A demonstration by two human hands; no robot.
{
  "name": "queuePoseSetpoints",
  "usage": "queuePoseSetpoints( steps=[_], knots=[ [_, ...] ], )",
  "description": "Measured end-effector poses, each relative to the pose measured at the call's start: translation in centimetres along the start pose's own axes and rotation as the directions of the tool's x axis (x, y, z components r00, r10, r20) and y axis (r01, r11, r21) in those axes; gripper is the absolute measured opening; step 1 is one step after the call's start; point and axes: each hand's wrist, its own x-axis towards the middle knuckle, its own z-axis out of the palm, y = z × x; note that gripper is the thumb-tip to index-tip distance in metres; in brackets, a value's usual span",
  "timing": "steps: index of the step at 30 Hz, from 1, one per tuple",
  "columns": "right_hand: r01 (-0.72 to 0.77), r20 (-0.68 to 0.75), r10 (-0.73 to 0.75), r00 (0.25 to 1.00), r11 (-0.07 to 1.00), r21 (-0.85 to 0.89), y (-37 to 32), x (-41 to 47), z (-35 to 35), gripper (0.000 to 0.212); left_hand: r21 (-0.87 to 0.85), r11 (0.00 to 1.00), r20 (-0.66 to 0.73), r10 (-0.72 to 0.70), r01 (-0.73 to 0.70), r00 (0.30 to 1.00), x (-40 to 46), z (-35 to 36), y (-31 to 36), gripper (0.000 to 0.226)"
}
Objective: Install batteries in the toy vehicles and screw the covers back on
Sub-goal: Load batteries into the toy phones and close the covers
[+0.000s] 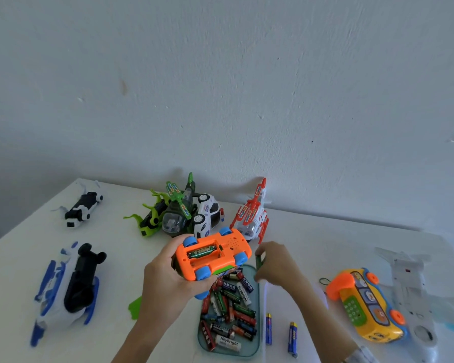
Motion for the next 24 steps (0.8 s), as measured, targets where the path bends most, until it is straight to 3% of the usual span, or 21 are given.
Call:
queuePoseSetpoints(
  steps=[3,7,9,13,18,24],
  knots=[
    [0.070,-0.103,-0.025,0.994,0.885,0.460,0.2,-1.6,-2.4,0.050,-0.014,1.000,-0.002,0.014,-0.014,1.000,-0.2,0.0,0.3,0.070],
    [0.141,-0.109,-0.091,0.990,0.527,0.838,-0.8,-3.9,-5.1,0.053,-0.003,0.999,0.004,0.042,-0.042,0.999,-0.4,0.4,0.6,0.072],
    [0.145,-0.091,-0.137,0.986,0.465,0.874,-1.2,-4.8,-5.8,0.051,0.014,0.998,0.020,0.068,-0.068,0.997,-0.5,0.8,0.8,0.076],
    [0.206,-0.128,-0.193,0.973,0.465,0.861,-2.4,-6.9,-6.2,0.039,0.019,0.991,0.051,0.128,-0.129,0.990,-0.9,1.6,1.5,0.076],
    [0.290,-0.247,-0.154,0.957,0.437,0.851,-3.3,-9.4,-6.2,0.015,0.011,0.978,0.054,0.209,-0.210,0.976,-1.7,2.0,2.4,0.080],
    [0.401,-0.389,-0.133,0.912,0.488,0.775,-4.8,-12.2,-4.3,0.025,-0.039,0.971,0.031,0.238,-0.237,0.971,-2.4,2.1,3.0,0.077]
  ],
)
